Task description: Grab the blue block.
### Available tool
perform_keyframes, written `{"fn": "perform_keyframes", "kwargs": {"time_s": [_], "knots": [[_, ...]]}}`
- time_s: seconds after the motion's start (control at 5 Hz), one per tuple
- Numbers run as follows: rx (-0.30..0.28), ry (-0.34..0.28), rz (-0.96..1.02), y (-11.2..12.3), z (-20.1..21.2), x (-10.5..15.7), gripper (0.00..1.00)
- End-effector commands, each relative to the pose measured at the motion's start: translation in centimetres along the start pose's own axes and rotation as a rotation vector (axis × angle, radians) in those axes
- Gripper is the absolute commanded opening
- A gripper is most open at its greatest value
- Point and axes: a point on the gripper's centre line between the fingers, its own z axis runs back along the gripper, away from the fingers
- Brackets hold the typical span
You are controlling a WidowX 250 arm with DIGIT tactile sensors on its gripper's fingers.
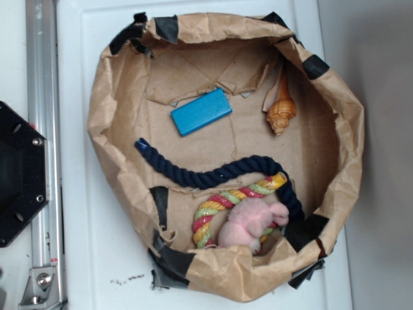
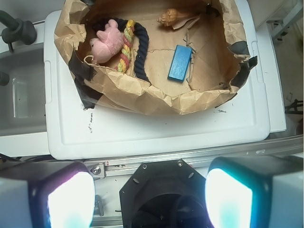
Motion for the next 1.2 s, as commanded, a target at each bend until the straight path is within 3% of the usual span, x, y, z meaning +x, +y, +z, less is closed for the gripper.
{"fn": "perform_keyframes", "kwargs": {"time_s": [0.0, 0.2, 0.4, 0.6, 0.8, 1.0], "knots": [[0.000, 0.000, 0.000, 0.0, 0.0, 0.0, 1.00], [0.003, 0.021, 0.153, 3.0, -5.3, 4.6, 1.00], [0.076, 0.108, 0.248, 5.3, -10.9, 8.4, 1.00], [0.083, 0.122, 0.324, 6.0, -13.5, 13.0, 1.00], [0.110, 0.147, 0.362, 5.7, -16.4, 14.5, 1.00], [0.139, 0.165, 0.368, 5.7, -18.9, 13.2, 1.00]]}}
